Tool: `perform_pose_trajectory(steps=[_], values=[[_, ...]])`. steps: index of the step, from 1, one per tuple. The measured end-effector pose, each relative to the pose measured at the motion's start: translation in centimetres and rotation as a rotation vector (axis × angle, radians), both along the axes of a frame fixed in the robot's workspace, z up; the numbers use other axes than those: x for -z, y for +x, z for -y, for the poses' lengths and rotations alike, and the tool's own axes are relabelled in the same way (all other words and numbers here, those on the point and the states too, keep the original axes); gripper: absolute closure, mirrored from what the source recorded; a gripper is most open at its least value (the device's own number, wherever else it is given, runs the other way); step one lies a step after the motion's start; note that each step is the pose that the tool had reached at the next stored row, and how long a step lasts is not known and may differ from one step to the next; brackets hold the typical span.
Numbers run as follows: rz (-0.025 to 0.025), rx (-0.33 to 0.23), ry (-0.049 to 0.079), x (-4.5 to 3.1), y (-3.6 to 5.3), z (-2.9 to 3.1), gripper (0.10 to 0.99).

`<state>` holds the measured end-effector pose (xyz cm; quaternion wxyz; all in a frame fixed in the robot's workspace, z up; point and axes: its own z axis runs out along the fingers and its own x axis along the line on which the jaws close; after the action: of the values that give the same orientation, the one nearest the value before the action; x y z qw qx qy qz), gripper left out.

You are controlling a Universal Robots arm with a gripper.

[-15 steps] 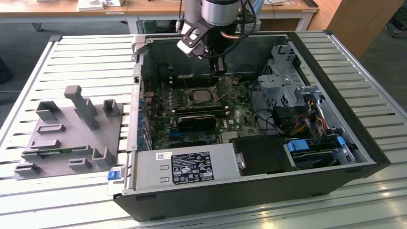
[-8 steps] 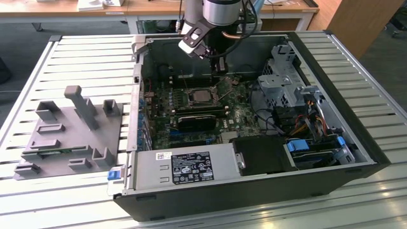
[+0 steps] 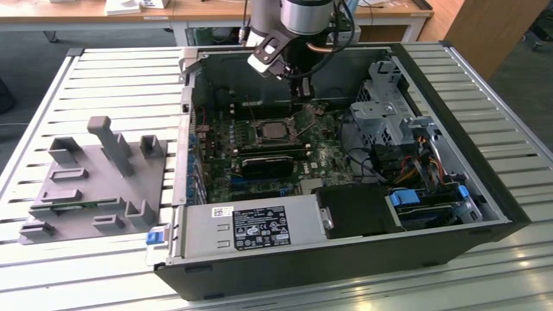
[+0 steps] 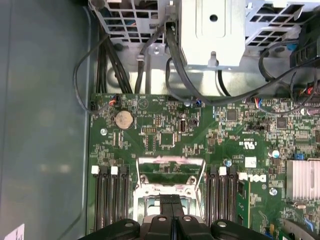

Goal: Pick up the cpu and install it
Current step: 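Close the cpu cover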

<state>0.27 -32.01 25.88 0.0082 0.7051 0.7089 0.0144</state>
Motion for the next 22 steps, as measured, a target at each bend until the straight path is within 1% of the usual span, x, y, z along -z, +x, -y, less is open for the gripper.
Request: perform_pose_trajectory(steps=[9,16,22], values=[[-0.0001,0.000,0.000,0.01,1.10,-0.02,0.980],[-0.0001,0.000,0.000,0.03,1.74,-0.03,0.980],[-0.0001,0.000,0.000,0.05,2.88,-0.13,0.980]])
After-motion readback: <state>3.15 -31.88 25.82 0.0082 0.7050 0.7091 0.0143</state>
